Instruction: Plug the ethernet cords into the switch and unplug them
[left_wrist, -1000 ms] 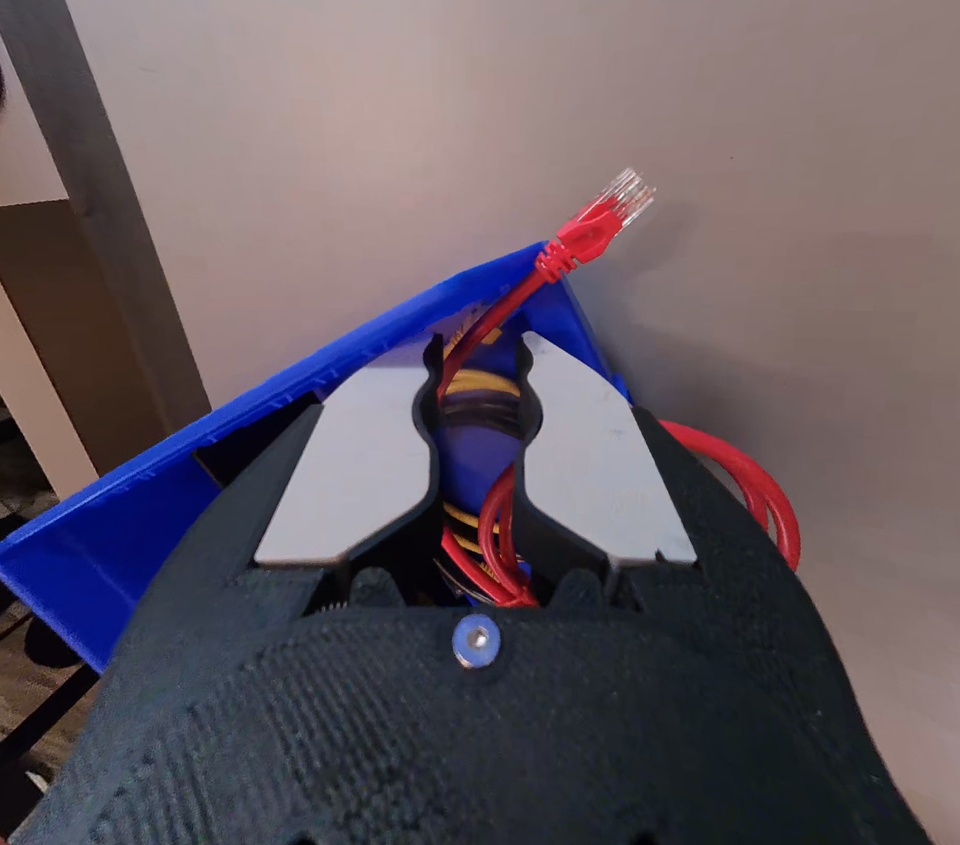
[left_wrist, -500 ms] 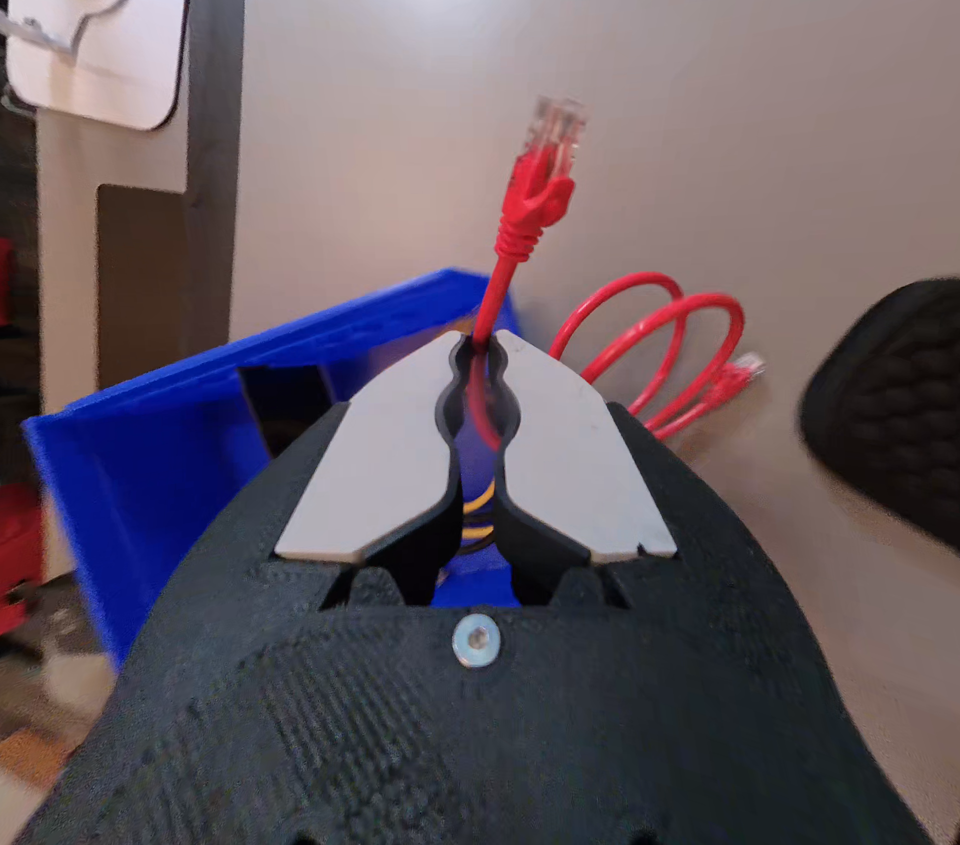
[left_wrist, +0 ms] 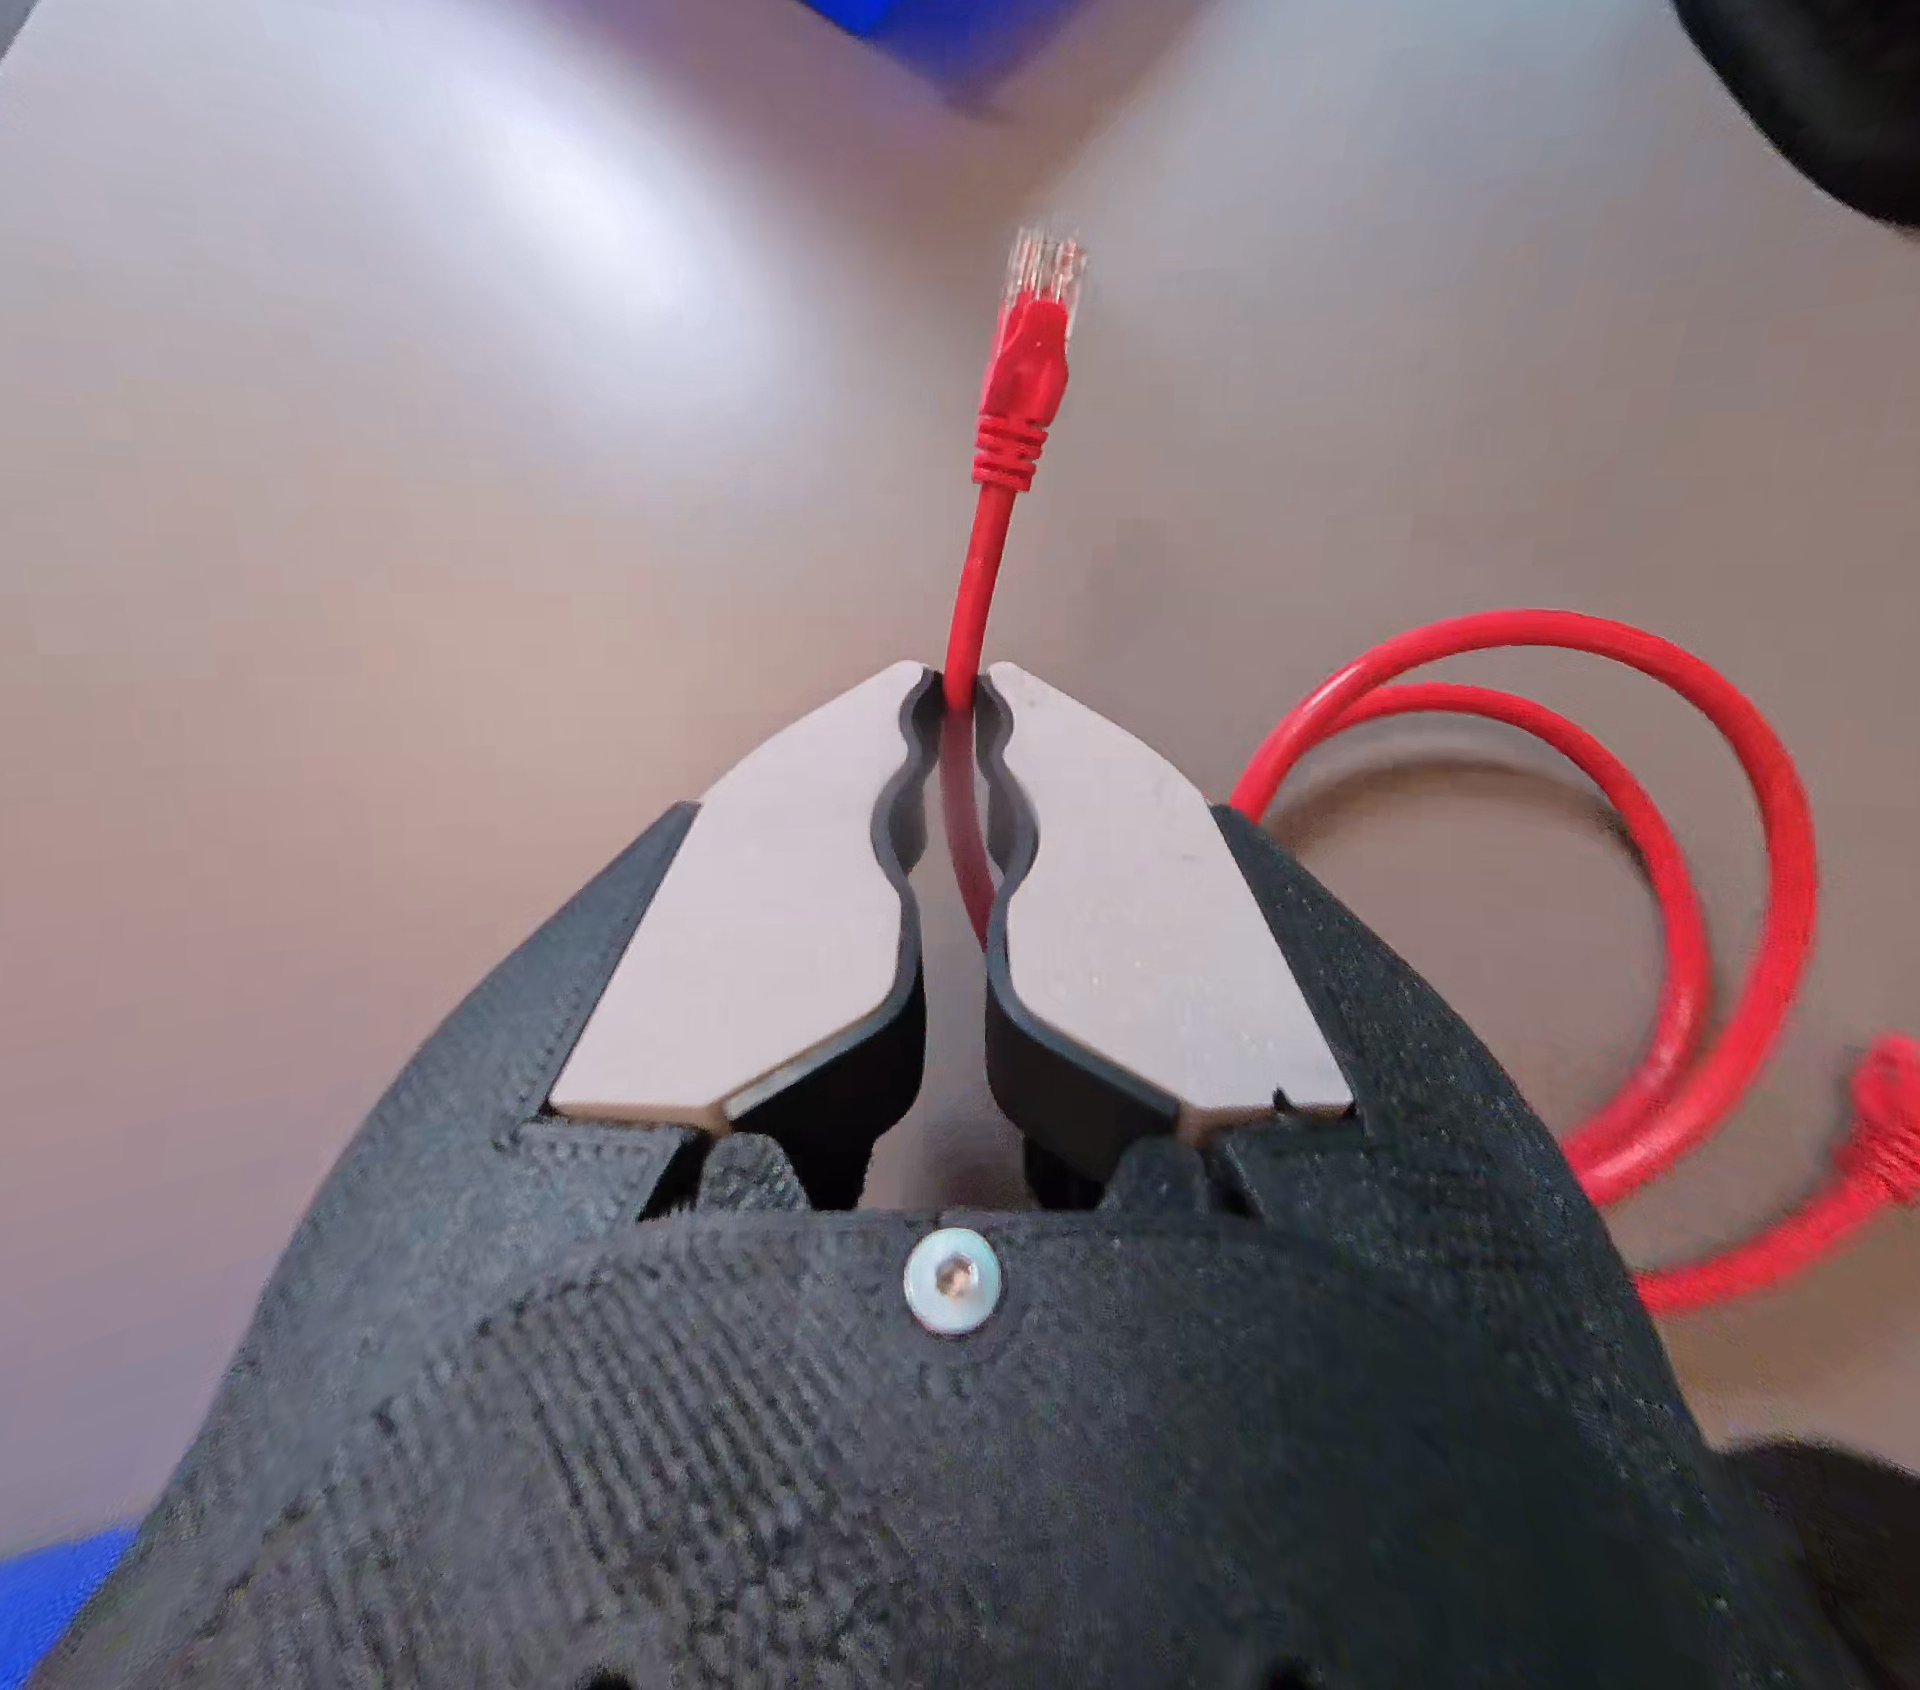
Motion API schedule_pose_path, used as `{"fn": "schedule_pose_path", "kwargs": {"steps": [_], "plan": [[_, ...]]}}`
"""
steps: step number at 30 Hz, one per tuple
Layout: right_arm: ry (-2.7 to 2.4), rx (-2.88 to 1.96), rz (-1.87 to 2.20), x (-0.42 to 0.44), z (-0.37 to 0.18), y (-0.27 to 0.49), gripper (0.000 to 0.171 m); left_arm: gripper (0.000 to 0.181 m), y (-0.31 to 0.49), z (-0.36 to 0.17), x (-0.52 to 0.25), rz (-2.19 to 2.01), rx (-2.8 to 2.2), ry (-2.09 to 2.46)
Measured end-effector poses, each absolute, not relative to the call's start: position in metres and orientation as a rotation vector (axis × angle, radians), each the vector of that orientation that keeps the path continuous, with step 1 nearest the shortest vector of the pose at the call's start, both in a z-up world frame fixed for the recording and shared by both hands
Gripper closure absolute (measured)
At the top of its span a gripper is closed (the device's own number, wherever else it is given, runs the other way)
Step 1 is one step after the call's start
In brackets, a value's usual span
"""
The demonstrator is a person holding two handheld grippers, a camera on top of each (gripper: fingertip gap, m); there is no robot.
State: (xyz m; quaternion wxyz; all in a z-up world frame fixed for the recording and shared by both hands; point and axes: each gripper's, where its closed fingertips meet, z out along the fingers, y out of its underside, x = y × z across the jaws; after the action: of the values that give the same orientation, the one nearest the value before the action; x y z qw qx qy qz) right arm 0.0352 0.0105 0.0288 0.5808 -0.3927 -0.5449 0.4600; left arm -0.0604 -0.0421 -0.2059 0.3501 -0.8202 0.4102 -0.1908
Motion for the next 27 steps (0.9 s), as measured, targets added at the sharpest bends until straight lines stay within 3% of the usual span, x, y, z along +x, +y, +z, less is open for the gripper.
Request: {"fn": "schedule_pose_path", "kwargs": {"steps": [13,19,27], "plan": [[-1.371,-1.055,1.076,0.056,-0.050,-0.001,0.145,0.154,-0.033,-0.234,-0.004,-0.574,-2.034,1.436],[-1.410,-1.044,1.089,0.046,-0.060,-0.004,0.145,0.168,-0.030,-0.235,0.001,-0.622,-2.030,1.447],[-1.493,-1.022,1.095,0.039,-0.076,-0.016,0.145,0.170,-0.023,-0.223,-0.005,-0.584,-2.005,1.352]]}}
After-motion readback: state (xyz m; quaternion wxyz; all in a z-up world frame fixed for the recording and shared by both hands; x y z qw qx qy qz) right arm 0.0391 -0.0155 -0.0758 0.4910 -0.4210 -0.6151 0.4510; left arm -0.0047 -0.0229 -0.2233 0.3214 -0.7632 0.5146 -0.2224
